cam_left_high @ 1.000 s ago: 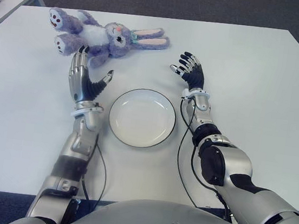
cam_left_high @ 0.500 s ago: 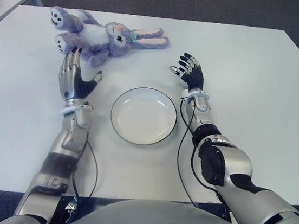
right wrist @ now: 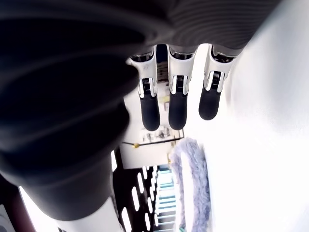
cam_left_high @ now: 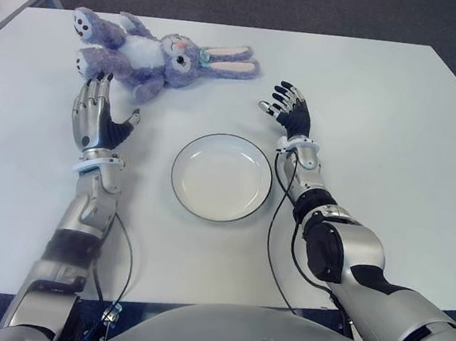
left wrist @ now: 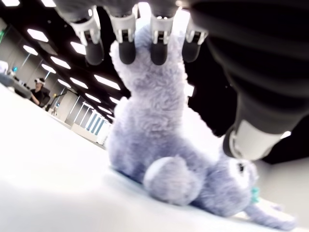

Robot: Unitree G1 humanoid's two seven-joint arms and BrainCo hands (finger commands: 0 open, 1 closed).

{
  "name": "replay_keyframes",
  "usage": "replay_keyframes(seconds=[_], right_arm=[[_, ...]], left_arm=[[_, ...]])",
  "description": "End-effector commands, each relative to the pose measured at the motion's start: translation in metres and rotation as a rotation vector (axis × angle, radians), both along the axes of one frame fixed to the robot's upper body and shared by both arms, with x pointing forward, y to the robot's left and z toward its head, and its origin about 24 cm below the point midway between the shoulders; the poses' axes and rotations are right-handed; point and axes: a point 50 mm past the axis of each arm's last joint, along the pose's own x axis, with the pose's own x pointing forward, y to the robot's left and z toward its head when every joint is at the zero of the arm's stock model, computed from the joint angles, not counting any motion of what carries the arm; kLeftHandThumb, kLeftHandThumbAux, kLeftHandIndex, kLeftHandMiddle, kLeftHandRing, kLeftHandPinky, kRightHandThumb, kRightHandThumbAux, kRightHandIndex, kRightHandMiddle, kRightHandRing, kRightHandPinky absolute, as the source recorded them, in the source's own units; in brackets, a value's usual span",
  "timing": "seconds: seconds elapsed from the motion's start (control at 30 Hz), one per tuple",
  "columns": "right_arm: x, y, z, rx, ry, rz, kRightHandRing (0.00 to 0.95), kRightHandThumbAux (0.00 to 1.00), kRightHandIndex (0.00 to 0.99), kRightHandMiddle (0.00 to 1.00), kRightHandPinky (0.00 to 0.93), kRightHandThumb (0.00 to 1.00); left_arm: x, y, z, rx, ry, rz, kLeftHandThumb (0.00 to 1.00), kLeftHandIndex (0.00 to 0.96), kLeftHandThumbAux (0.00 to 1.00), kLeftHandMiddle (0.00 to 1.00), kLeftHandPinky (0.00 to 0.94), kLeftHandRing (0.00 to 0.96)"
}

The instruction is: Put the doll into the plate.

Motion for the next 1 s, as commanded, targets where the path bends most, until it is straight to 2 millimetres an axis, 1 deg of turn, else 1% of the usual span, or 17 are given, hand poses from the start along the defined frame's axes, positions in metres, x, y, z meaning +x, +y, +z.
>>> replay_keyframes(seconds=[0.03,0.23,0.4,0.5,0.73,0.87,1.0], right_arm=[[-0.071,0.024,-0.097,0.077,0.455,0.032,0.188,0.936,0.169,0.214,0.183,0.106],[-0.071,0.024,-0.097,0.081,0.454,0.033,0.180,0.929,0.169,0.207,0.169,0.112],[-0.071,0.023,-0.097,0.076,0.453,0.035,0.178,0.928,0.168,0.205,0.179,0.108],[-0.071,0.023,-0.097,0.073,0.455,0.035,0.178,0.928,0.167,0.204,0.178,0.107],[-0.071,0.022,-0.097,0.068,0.456,0.033,0.180,0.931,0.167,0.205,0.179,0.105],[-0.071,0.022,-0.097,0.069,0.458,0.033,0.180,0.931,0.167,0.205,0.179,0.106],[-0.071,0.022,-0.097,0.073,0.461,0.031,0.178,0.930,0.166,0.203,0.180,0.106]], left_arm=[[-0.006,0.005,-0.021,0.067,0.119,0.000,0.304,0.000,0.616,0.000,0.000,0.000],[-0.004,0.005,-0.021,0.098,0.126,-0.016,0.301,0.000,0.606,0.000,0.000,0.000],[-0.002,0.004,-0.020,0.150,0.134,-0.040,0.309,0.000,0.577,0.000,0.000,0.000],[-0.003,0.000,-0.011,0.180,0.123,-0.057,0.320,0.000,0.560,0.000,0.000,0.000],[-0.009,-0.019,0.027,0.264,0.024,-0.108,0.376,0.000,0.519,0.004,0.000,0.003],[-0.012,-0.023,0.034,0.291,0.004,-0.114,0.389,0.000,0.500,0.012,0.000,0.008],[-0.015,-0.029,0.045,0.323,-0.018,-0.123,0.360,0.000,0.475,0.013,0.000,0.006]])
